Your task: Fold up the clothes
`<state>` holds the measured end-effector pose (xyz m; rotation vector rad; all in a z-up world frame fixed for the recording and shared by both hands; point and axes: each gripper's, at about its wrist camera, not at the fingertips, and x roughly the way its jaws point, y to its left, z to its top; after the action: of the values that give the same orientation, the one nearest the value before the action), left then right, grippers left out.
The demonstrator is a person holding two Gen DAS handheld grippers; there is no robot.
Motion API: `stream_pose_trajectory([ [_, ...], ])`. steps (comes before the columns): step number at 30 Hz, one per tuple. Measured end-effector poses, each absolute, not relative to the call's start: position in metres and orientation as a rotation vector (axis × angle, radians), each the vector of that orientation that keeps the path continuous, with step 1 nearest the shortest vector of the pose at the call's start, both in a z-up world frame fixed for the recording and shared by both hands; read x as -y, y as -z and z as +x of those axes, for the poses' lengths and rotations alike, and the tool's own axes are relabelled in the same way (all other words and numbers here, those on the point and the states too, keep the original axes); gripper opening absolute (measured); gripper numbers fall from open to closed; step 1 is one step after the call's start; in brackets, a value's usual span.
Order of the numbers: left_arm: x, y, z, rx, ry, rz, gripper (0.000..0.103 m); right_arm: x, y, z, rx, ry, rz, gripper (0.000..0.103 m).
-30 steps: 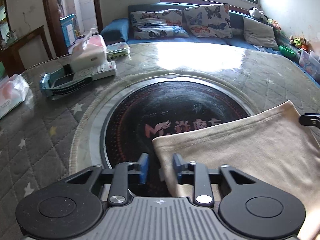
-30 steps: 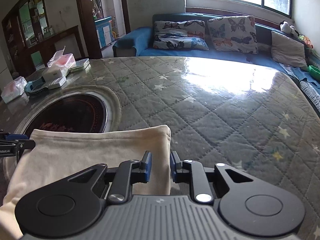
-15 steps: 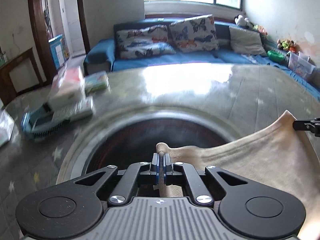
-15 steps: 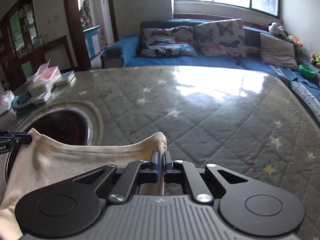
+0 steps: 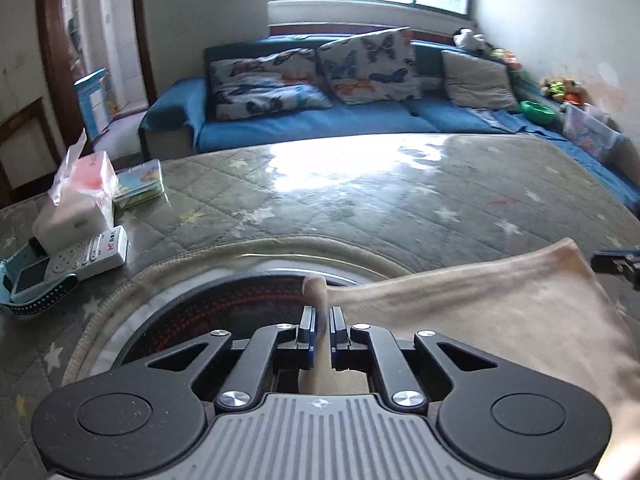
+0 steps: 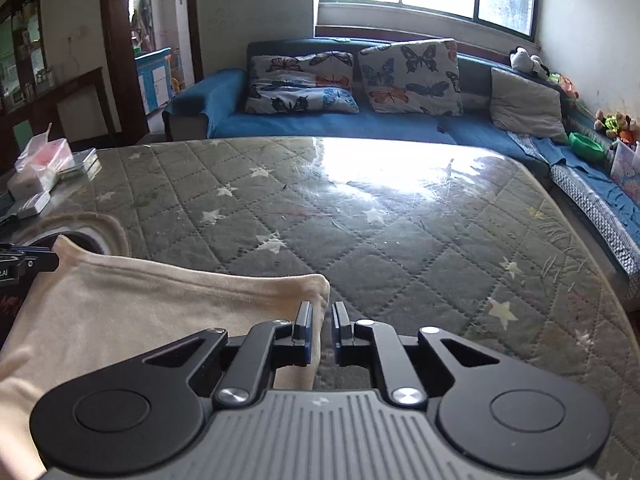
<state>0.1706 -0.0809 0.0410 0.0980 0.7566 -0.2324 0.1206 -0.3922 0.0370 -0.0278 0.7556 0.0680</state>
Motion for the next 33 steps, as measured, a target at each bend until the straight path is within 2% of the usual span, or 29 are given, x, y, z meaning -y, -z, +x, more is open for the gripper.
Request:
stream_pose_trajectory([
  [12,0.102,-0.067,0.017,-0.697,0.575,0.139,0.009,0.352,-0.072,-0.008,-0.770,-0.393,-0.135,0.010],
  [15,0.111,-0.066,-0.002,-0.698,0.626,0.149,0.028,0.336,-0.071,-0.036,-0.776,-0.473,-0.192,0.011],
  [16,0.113,-0.064,-0.004,-0.699,0.626,0.154,0.039,0.330,-0.071,-0.044,-0.780,-0.499,-0.211,0.012],
  [19,0.115,-0.057,-0.007,-0.703,0.618,0.171,0.039,0.315,-0.064,-0.063,-0.787,-0.554,-0.270,0.016],
  [23,0.119,-0.047,-0.012,-0.709,0.607,0.193,0.034,0.297,-0.056,-0.079,-0.772,-0.603,-0.350,0.021],
  [24,0.120,-0.044,-0.013,-0.710,0.604,0.199,0.030,0.293,-0.054,-0.081,-0.772,-0.613,-0.362,0.022],
  [25,0.121,-0.042,-0.014,-0.711,0.602,0.204,0.018,0.289,-0.051,-0.083,-0.771,-0.623,-0.373,0.023],
  [26,0.122,-0.039,-0.015,-0.713,0.599,0.210,0.012,0.286,-0.049,-0.085,-0.765,-0.629,-0.390,0.024],
  [28,0.124,-0.034,-0.017,-0.715,0.593,0.221,0.007,0.278,-0.044,-0.088,-0.744,-0.632,-0.433,0.024],
  [33,0.121,-0.032,-0.025,-0.698,0.585,0.229,0.003,0.269,-0.033,-0.090,-0.714,-0.629,-0.478,0.023],
])
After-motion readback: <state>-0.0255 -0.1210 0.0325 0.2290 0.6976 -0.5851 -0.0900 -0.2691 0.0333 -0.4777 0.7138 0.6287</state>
